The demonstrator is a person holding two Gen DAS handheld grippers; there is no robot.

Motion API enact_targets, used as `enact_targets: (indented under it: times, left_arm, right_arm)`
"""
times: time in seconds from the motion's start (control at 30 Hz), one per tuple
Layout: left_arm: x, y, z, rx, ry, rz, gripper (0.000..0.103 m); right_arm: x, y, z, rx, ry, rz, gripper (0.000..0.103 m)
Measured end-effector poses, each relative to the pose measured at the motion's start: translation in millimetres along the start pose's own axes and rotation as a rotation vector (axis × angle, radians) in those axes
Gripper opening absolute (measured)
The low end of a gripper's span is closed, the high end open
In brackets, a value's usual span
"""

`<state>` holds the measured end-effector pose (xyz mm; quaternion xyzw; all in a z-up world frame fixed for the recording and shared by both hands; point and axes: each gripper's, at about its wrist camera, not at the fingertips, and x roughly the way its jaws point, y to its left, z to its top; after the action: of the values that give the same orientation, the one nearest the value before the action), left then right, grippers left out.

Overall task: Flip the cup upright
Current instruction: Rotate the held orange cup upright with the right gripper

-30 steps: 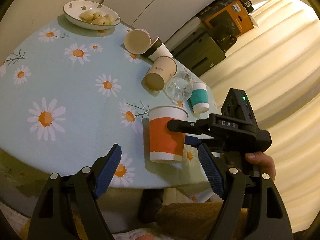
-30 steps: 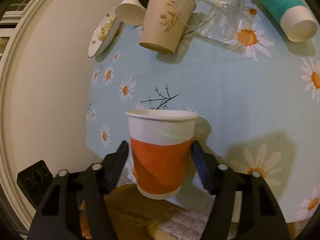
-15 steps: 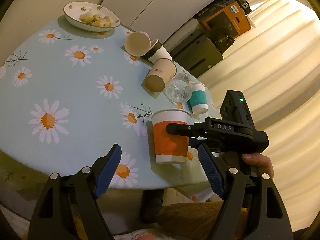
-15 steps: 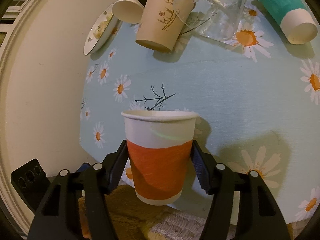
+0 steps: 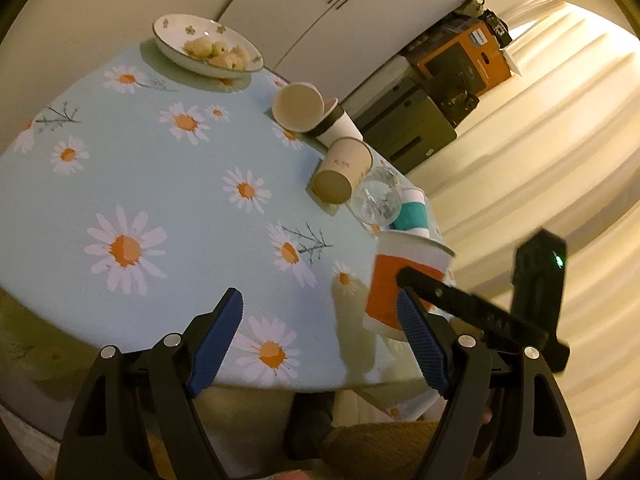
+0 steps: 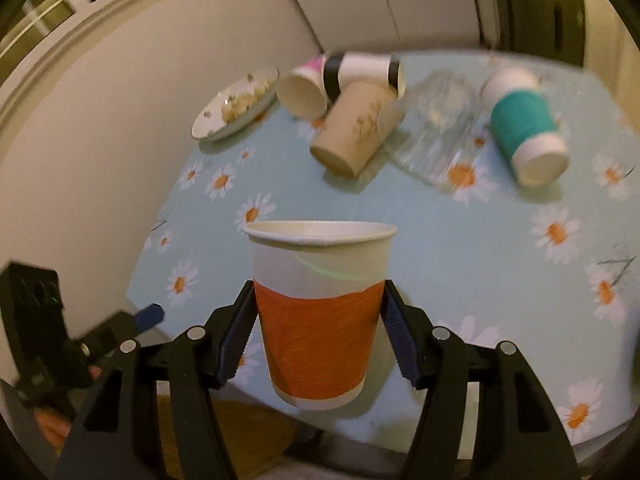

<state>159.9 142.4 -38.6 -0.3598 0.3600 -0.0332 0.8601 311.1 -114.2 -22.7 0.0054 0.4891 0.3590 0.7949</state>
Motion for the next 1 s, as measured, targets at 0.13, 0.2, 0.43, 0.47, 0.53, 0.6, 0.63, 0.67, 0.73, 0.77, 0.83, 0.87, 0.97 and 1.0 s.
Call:
enact_targets:
  times: [0.13,0.2,0.43,0.47,0.53,0.6,0.63,0.67,0.73,0.77,0.83,0.87,0.97,1.0]
  left_arm:
    - [-4.3,1.0,0.4,-0.001,-0.017,0.003,0.077]
    - [-4.7,1.6,0.0,-0.005,-0.019,0.001,0.077]
    - [-9.0,1.9,-2.9,-0.005,-0.036,0.005,0.077]
    - [-9.7,2.7,-3.4,-0.009,-0.039,0.004,0.077]
    - [-10.8,3.4,-3.9,-0.013,-0.040,0.002,0.077]
    - [-11.3,3.8,-4.0,-0.016,-0.042,0.000,0.077]
    - [-12.0,4.1,-3.9,-0.018,-0.045,-0.002,0.077]
    - [-12.8,4.2,-3.5,-0.019,-0.049,-0.004,0.077]
    - [-13.6,4.7,-3.5,-0.021,-0.053,-0.002,0.077]
    - [-14.0,5.4,-3.7,-0.023,-0.054,-0.002,0.077]
    - [-14.4,5.4,-4.1,-0.026,-0.056,-0.002,0.077]
    - [-14.7,5.6,-4.2,-0.026,-0.057,-0.001,0.077]
    - [-14.5,6.5,-4.1,-0.030,-0.054,0.001,0.077]
    - [-13.9,7.5,-3.9,-0.034,-0.051,-0.005,0.077]
  right_arm:
    - [-17.9,13.1,-18.2,-0.066,-0.142,-0.050,0.062]
    - [-25.5,19.4,-25.6,-0.097,-0.204,-0.073,0.062]
    - [-24.0,33.9,-43.3,-0.147,-0.407,-0.125,0.062]
    - [-22.3,35.2,-46.4,-0.160,-0.444,-0.117,0.062]
    - [-17.2,38.9,-52.2,-0.178,-0.501,-0.130,0.062]
    - [-11.4,39.2,-55.6,-0.173,-0.537,-0.145,0.062]
    - [-7.5,40.4,-59.5,-0.176,-0.557,-0.161,0.062]
    - [-4.7,41.8,-62.2,-0.183,-0.572,-0.177,0.062]
    - [4.2,44.4,-67.4,-0.203,-0.598,-0.225,0.062]
    - [9.2,44.5,-69.4,-0.210,-0.605,-0.246,0.062]
    - [18.1,42.0,-71.1,-0.216,-0.619,-0.273,0.062]
    - [20.4,41.3,-71.8,-0.219,-0.624,-0.281,0.062]
    - [24.6,40.8,-74.6,-0.239,-0.654,-0.297,0.062]
    - [26.0,41.5,-76.0,-0.246,-0.656,-0.308,0.062]
